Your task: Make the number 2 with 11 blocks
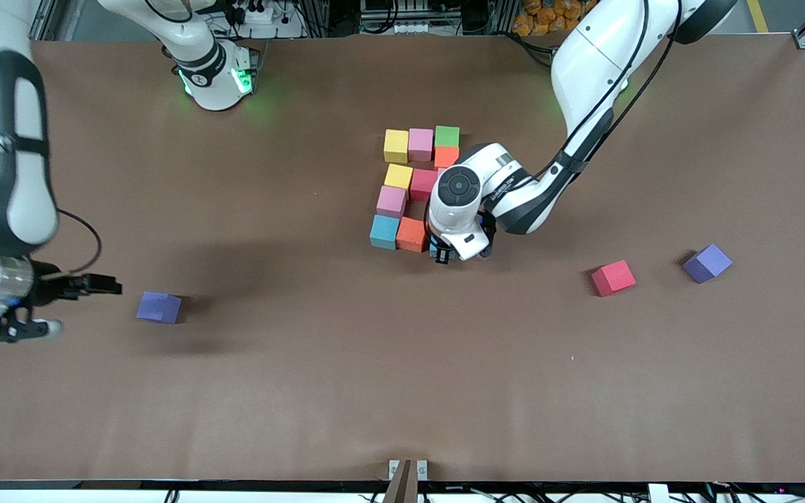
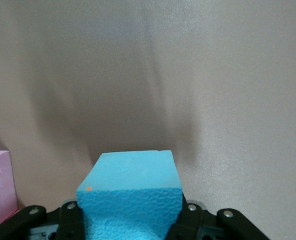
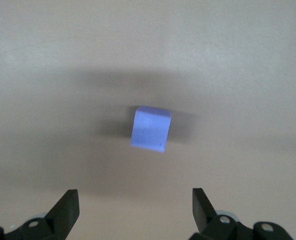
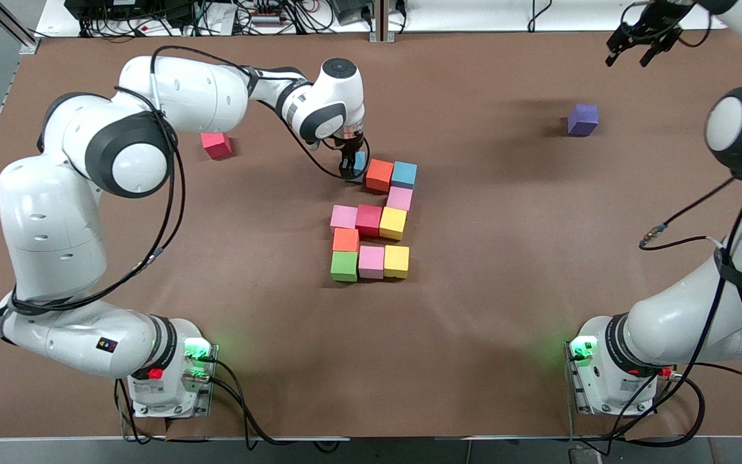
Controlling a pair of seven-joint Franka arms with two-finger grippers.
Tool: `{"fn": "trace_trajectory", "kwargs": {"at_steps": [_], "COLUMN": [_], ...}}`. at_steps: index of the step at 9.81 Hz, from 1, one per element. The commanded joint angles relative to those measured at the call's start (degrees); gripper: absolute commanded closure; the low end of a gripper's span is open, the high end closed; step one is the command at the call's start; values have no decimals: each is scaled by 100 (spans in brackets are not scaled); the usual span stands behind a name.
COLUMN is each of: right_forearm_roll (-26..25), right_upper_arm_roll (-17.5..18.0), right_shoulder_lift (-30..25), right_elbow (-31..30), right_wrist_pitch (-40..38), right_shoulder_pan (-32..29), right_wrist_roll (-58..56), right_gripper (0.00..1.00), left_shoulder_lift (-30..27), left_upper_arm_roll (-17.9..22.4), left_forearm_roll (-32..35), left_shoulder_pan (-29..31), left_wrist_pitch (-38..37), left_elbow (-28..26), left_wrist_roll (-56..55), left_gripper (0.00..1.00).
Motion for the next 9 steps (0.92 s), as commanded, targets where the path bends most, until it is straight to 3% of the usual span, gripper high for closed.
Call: {"fn": "trace_trajectory", "kwargs": {"at_steps": [1,4,6,9], "right_forearm_roll": [-365,-454,-734,-744], "right_upper_arm_roll": [913,960,1485,1523], "right_shoulder_lift": [-768,-1629,-2122,-2256], "right_elbow": [-195,-213,-204,-178], "right_wrist_pitch": [-465,-1326,-1670,-1847], "right_shoulder_pan": [-705,-707,-856,-831], "right_wrist_roll": [534,973,1544,1599], "right_gripper": [0,0,0,0], "left_shoulder_lift": [30,30,38,47], "left_upper_arm_roll": [57,57,57,57], "left_forearm_roll": [114,114,105,114], "left_shoulder_pan": [-97,-133,-168,-185], "left_wrist_pitch": [-56,-56,-56,-56], "left_elbow": [94,95,94,103], "left_wrist_roll": [-188,-188,-188,-240], "left_gripper": [100,100,100,100]}}
